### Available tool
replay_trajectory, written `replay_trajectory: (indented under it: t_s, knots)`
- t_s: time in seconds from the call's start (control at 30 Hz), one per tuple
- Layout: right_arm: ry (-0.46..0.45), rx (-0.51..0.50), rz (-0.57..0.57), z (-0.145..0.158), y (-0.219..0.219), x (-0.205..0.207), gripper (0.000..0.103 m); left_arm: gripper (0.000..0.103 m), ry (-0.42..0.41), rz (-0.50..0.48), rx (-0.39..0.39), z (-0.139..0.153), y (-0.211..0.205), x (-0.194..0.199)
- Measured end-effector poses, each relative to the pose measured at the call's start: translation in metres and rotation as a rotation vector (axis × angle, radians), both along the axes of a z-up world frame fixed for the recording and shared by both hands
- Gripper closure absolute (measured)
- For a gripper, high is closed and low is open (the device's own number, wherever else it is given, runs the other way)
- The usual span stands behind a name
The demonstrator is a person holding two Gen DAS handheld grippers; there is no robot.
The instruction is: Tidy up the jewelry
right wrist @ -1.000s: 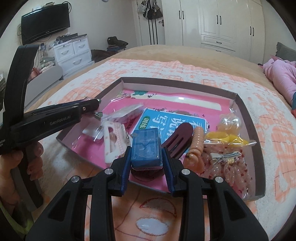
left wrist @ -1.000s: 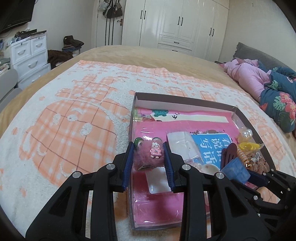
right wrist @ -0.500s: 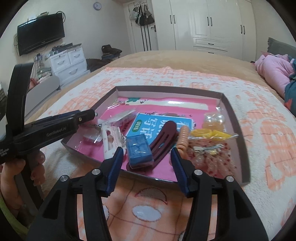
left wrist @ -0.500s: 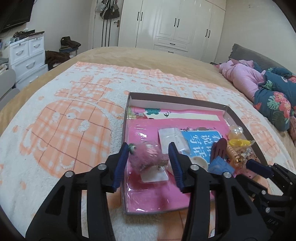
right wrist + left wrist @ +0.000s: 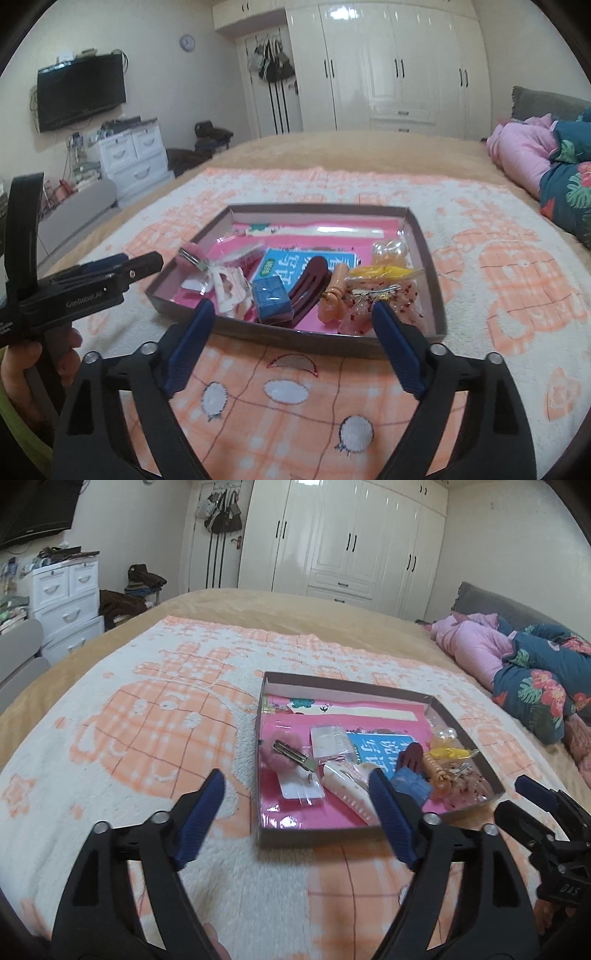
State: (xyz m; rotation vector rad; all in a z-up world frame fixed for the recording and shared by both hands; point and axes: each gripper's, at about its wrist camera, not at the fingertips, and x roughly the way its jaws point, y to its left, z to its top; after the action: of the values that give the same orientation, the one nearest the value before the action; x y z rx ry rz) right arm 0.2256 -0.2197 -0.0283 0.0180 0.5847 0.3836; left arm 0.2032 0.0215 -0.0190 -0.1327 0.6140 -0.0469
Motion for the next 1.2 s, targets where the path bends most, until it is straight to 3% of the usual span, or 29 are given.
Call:
replay_trajectory:
  t_s: [0.2,0.37,0.57,0.9,1.2]
  knots:
    - [-0.059,0.032,-0.036,0.012,-0.008,-0.03,0.007,0.012,-0.051,0.012,0.016,0.009,-0.001,-0.025]
    - [-0.1,0.032,-0.075,0.016,-0.012,-0.055,0.006,0.011,-0.108,-0.016,0.02,0.015,-0.01,-0.052]
    - [-0.11,0.037,-0.106,0.013,-0.016,-0.077,0.006,0.011,-0.105,-0.029,0.022,0.011,-0.021,-0.076]
    - [-0.249,-0.008,-0.189,0.011,-0.018,-0.115,0.006,0.011,-0.148,-0.004,0.036,0.011,-0.019,-0.105]
    - [-0.335,0.024,-0.185,0.017,-0.026,-0.142,0.006,0.011,-0.192,-0.013,0.037,0.016,-0.019,-0.123]
